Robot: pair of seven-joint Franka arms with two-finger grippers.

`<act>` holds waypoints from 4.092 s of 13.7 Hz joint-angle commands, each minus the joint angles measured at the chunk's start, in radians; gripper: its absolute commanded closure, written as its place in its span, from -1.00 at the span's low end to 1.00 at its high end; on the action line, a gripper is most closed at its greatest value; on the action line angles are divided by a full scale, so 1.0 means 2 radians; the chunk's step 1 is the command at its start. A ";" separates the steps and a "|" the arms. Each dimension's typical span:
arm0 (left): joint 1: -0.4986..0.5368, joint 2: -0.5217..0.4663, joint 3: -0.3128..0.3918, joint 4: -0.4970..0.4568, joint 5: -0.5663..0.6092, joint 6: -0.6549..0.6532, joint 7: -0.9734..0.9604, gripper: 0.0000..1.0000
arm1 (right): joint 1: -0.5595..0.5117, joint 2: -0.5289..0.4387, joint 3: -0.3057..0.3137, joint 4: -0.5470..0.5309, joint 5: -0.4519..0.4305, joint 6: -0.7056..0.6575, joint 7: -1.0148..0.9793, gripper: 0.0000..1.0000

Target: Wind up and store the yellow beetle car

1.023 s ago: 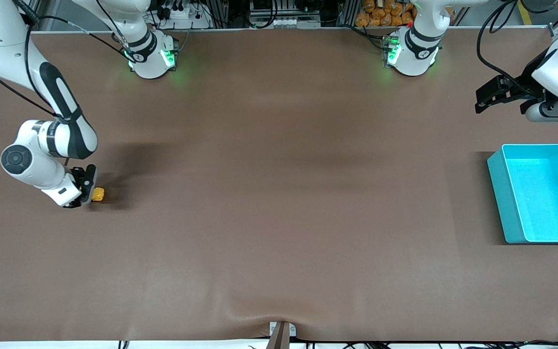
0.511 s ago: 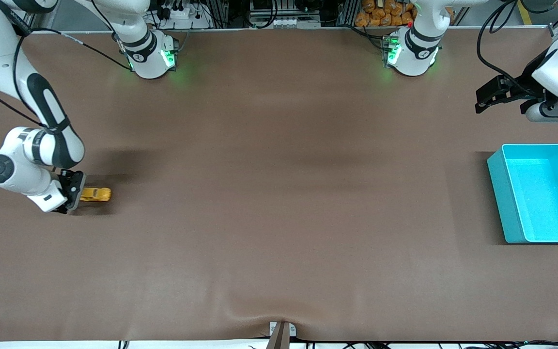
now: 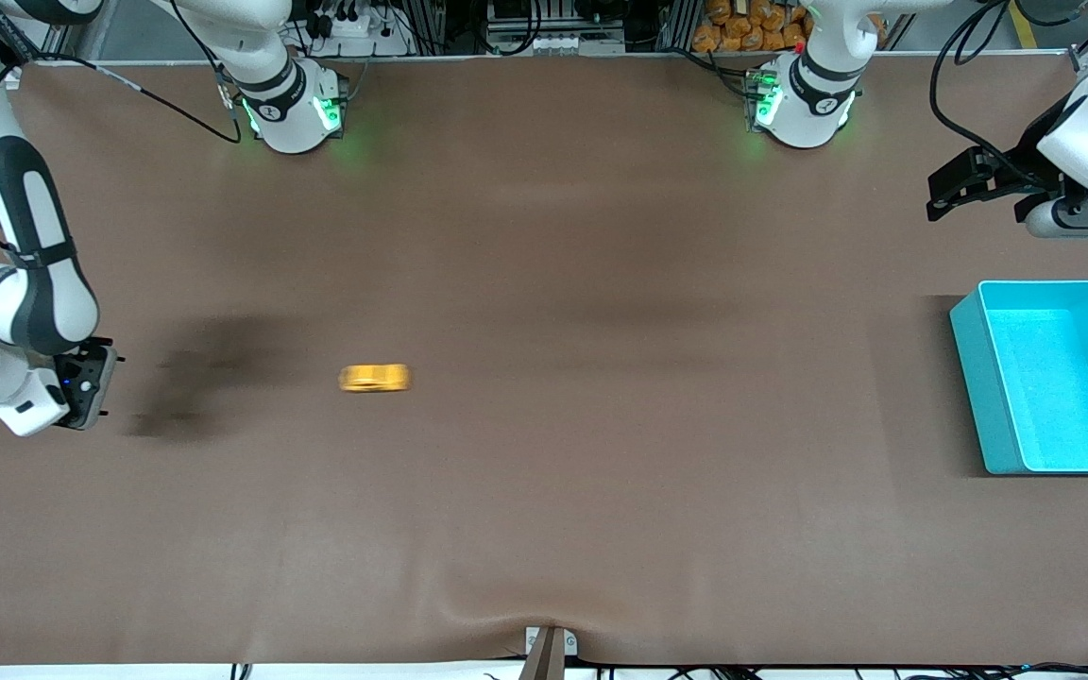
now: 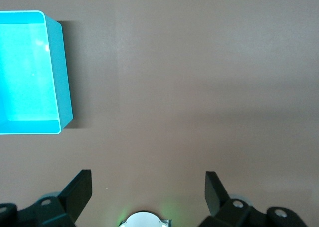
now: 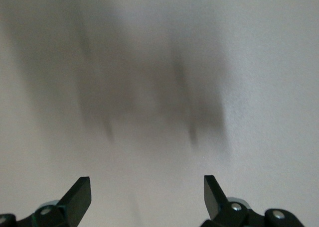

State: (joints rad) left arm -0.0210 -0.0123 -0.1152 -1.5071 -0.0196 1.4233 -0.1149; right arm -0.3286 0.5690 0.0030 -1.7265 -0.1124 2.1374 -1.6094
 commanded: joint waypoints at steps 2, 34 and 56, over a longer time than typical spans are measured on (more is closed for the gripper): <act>0.004 -0.007 0.000 -0.001 -0.008 -0.006 0.011 -1.00 | -0.022 0.004 0.012 0.042 0.037 -0.045 -0.006 -1.00; 0.011 0.068 0.002 0.009 0.065 -0.007 -0.043 -1.00 | 0.118 -0.096 0.015 0.197 0.059 -0.254 0.403 -1.00; 0.134 0.201 0.007 -0.068 0.099 0.151 -0.209 -1.00 | 0.117 -0.377 0.008 -0.004 0.061 -0.278 0.735 -1.00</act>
State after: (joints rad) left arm 0.2442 0.4525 -0.0986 -1.5294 0.1775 1.6579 -0.4901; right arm -0.0834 -0.1594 0.0099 -1.6998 -0.0075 1.5573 -0.1872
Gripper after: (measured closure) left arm 0.000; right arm 0.000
